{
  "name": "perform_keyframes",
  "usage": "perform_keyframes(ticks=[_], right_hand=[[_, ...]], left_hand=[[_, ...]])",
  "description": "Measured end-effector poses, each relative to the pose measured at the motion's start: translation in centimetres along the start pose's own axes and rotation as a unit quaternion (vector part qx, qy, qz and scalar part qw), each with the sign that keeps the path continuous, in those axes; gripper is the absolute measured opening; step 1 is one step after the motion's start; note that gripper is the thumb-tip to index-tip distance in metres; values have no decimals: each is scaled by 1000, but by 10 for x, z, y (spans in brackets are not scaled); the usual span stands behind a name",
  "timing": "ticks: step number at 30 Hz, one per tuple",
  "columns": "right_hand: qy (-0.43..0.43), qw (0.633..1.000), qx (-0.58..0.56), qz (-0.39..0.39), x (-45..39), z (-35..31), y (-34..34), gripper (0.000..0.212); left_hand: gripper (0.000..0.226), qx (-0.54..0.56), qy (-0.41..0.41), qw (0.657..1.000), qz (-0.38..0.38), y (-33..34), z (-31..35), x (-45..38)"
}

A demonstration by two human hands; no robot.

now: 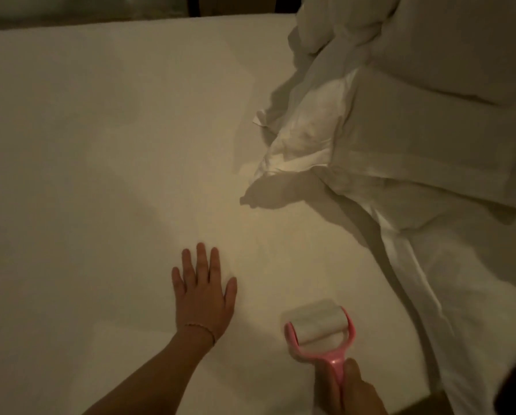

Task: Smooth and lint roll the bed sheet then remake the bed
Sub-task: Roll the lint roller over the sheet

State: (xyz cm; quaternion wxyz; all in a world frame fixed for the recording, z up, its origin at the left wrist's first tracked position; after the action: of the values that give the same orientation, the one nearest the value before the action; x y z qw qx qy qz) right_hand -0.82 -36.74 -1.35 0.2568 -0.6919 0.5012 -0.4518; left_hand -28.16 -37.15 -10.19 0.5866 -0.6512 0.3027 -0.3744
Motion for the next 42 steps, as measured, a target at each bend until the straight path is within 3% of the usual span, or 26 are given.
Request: perform_keyframes(ticks=[3, 8, 11, 16, 20, 22, 25, 28, 32, 34, 37, 42], right_hand=[[-14, 999, -25, -17, 42, 26, -16, 35], [67, 997, -2, -29, 73, 42, -18, 41], [9, 998, 50, -40, 82, 28, -10, 42], [-35, 997, -25, -71, 48, -9, 20, 40], [21, 993, -69, -93, 52, -1, 33, 35], [62, 990, -72, -105, 81, 16, 28, 40], [65, 996, -41, -46, 126, 51, 20, 40], [70, 991, 95, -62, 148, 61, 17, 26], [13, 999, -22, -20, 144, 41, 7, 24], [-19, 996, -68, -49, 127, 24, 20, 27], [-34, 994, -51, -88, 114, 11, 42, 34], [30, 992, -32, -118, 154, 51, 55, 33]], left_hand=[[71, -3, 47, 999, -7, -1, 7, 32], [66, -10, 99, 995, -15, 1, 10, 91], [66, -7, 115, 993, -19, 4, 13, 116], [63, -17, 132, 991, -9, 7, 4, 124], [63, -23, 150, 988, -1, 10, -11, 121], [64, -20, 147, 989, -5, 10, -14, 124], [63, -16, 126, 992, -12, 6, -12, 136], [64, -19, 119, 993, -13, 6, -12, 149], [66, -15, 140, 990, 6, 11, -23, 159], [66, -21, 148, 989, 11, 14, -31, 162], [65, -27, 132, 991, 13, 12, -48, 168], [61, -25, 108, 994, -14, 3, -63, 178]])
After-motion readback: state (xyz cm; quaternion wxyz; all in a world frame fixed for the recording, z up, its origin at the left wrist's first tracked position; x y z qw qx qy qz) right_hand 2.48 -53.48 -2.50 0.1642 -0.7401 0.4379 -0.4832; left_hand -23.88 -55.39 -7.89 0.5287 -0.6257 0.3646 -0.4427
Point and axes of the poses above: each hand's wrist, its own x-axis away from the middle knuckle, its own y-axis out of the palm, z = x × y, the point moved 1 cm from there along -x, towards the middle knuckle, and after that the axes turned 13 degrees about -x, right-handed, at the moved point
